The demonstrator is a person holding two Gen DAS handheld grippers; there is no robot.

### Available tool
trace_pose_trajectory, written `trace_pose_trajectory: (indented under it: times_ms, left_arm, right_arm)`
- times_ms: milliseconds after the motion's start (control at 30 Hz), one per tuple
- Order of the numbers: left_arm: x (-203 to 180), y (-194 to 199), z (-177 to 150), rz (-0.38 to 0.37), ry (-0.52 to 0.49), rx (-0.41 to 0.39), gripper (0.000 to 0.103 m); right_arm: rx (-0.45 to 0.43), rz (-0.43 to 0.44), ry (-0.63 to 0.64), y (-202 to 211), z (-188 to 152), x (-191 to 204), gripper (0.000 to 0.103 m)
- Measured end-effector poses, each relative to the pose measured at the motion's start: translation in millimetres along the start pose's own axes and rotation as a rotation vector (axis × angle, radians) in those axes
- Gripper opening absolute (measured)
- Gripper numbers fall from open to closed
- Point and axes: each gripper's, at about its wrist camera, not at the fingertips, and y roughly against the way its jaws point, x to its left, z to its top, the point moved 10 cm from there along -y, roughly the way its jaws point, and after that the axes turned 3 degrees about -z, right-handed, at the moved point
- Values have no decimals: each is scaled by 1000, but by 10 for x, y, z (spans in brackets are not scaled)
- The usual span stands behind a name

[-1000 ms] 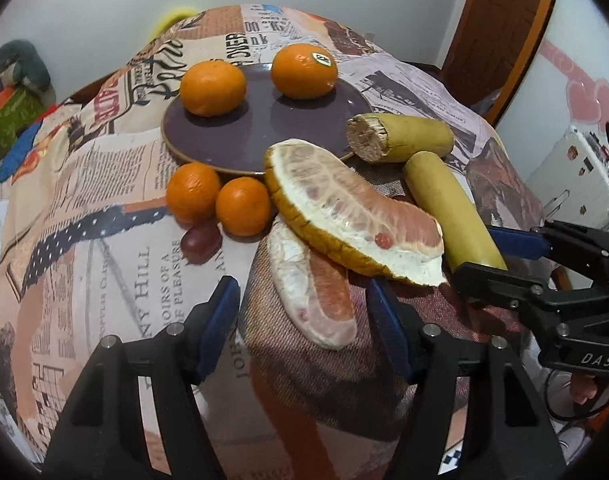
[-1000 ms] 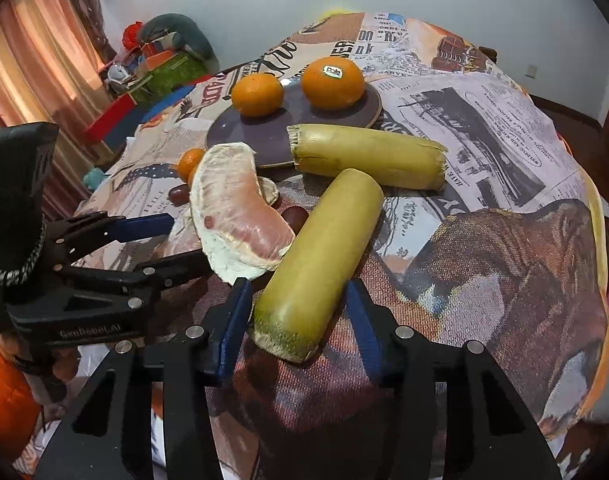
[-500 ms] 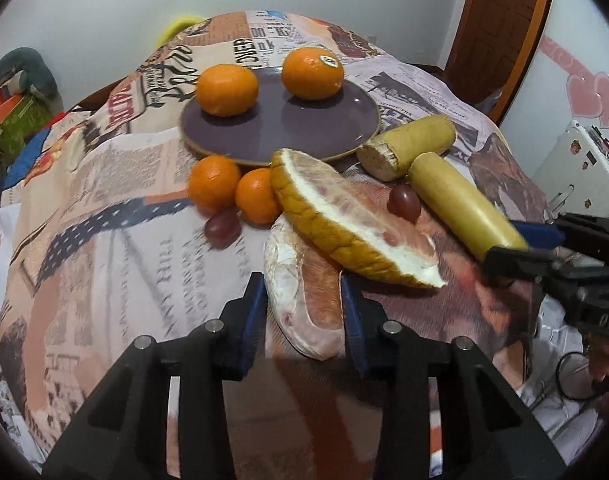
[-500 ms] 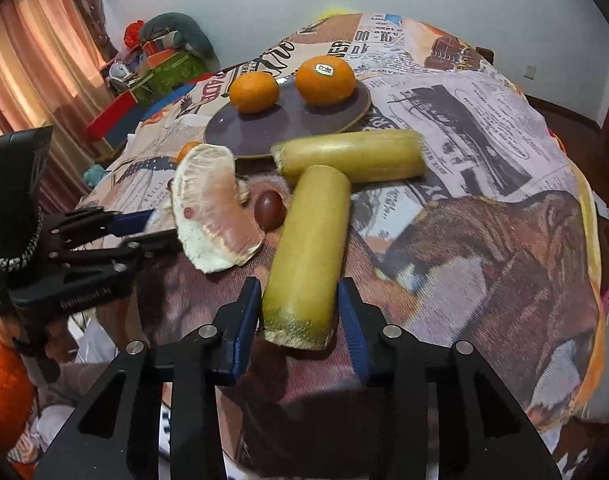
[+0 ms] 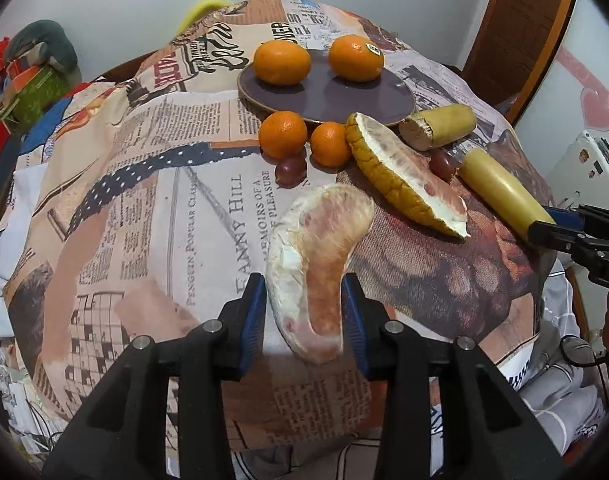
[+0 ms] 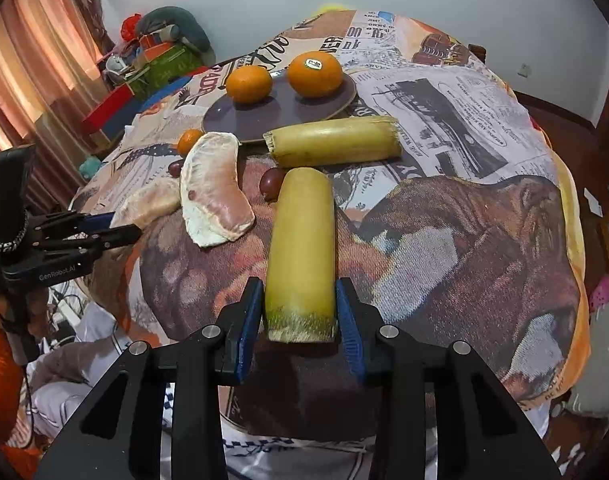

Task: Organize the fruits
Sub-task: 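Lift and carry the pomelo segment and yellow cylinder toward the plate with both tools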

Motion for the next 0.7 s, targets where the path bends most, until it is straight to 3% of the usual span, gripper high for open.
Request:
trace_pose_trajectory:
  times_ms: [67, 233, 533, 700]
  left_arm:
    - [10, -38, 48, 12, -12, -2, 51]
    - [-19, -146, 160, -1, -44, -2, 52]
    - [-26, -245, 263, -11, -43, -32, 51]
    - [-39, -247, 302, -7, -39, -38, 44]
  right_arm:
    - [-2, -3, -1, -21, 46, -10, 35]
    - [3, -4, 4, -144, 166, -24, 37]
    - [12, 12, -3, -311, 267, -4, 37]
    - [-5, 4, -4, -280, 272, -10, 36]
